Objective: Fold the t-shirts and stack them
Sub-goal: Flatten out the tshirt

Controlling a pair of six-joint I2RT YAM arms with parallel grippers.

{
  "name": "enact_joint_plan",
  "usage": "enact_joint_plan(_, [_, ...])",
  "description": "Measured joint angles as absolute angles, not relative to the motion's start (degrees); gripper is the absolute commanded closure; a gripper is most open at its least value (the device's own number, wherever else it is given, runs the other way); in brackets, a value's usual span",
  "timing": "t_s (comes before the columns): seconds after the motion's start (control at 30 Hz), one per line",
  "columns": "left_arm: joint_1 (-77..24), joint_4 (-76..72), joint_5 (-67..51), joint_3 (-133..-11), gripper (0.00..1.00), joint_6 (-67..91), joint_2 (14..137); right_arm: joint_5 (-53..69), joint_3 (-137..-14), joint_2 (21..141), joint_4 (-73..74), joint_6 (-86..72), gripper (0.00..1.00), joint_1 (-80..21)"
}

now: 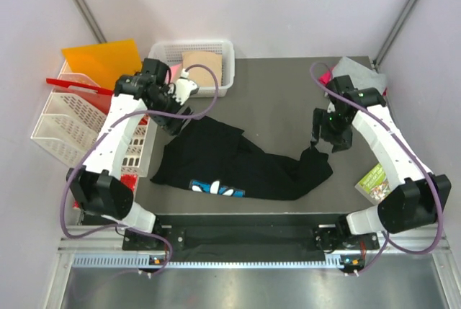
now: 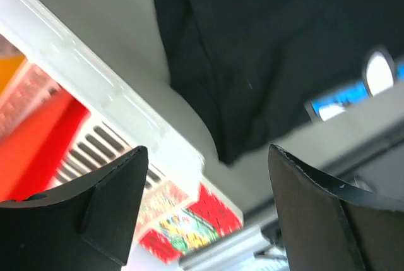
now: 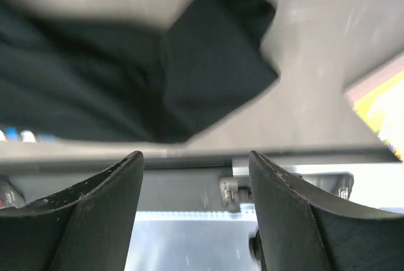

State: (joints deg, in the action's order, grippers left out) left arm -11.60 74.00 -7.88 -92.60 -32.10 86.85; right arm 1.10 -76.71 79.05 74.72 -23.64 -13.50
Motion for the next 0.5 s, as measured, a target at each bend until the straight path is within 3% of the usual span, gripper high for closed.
enact_joint_plan(0.2, [-11.57,65.39,-10.20,-92.16,0.36,-30.59,95.79,-1.76,-73.95,83.74,66.81,-24.10,0.36,-10.94])
enact_joint_plan(0.37, [-13.96,63.99,-13.37,-93.62,0.35,-29.63,107.22,-2.66,-68.64,89.43,62.43,-24.23,0.36,-9.93])
enact_joint_plan(0.5, [-18.46,61.23,-12.36,-91.98,0.34,-29.61,108.55,-3.44,-68.40,91.53,59.55,-24.08,0.37,-9.76])
